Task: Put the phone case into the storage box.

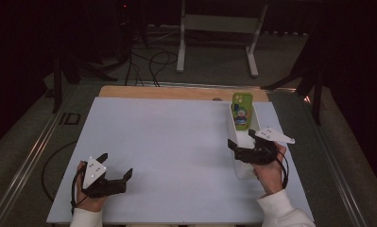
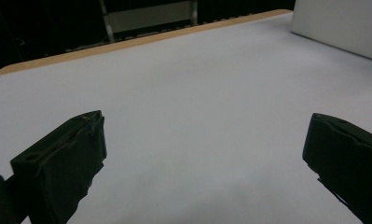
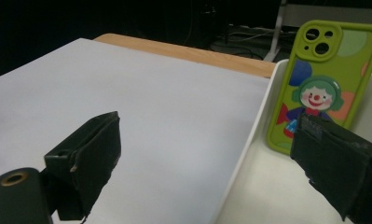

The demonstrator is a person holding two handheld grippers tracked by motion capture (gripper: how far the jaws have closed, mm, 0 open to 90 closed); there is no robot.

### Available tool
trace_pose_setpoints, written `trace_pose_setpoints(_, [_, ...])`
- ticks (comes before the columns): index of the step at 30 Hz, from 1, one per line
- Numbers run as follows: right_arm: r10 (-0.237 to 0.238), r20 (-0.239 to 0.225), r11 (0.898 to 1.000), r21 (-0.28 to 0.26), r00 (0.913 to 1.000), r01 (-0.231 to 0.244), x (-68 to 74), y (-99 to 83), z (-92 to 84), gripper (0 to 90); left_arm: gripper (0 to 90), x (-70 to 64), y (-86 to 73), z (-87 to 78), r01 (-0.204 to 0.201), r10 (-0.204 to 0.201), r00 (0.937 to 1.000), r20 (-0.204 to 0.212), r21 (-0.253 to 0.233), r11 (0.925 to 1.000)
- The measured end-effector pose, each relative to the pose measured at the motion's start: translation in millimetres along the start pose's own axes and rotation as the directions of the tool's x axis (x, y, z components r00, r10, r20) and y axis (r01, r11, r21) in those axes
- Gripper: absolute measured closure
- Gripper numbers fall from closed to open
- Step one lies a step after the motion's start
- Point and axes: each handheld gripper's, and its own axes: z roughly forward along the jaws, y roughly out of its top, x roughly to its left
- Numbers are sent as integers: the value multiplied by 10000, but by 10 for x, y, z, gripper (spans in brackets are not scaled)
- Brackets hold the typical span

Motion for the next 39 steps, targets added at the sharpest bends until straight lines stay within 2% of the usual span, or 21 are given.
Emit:
trace_pose_setpoints(13, [-103, -228, 9994, -324, 9997, 95, 34, -264, -187, 86, 0, 10, 6, -5, -30, 30, 10000, 19, 14, 10000])
trace_pose_setpoints(21, [77, -360, 9971, -753, 9993, -104, 27, -405, -292, 86, 0, 37, 23, -17, 93, -92, 10000, 19, -148, 9998])
trace_pose_setpoints(35, [238, -545, 9935, -1100, 9982, -297, -20, -657, -446, 87, 0, 126, 80, -57, 260, -253, 9995, 173, -425, 9988])
trace_pose_setpoints(39, [25, -705, 9915, -1292, 9975, -116, -23, -713, -473, 87, 0, 148, 92, -75, 238, -224, 9994, 268, -532, 9983])
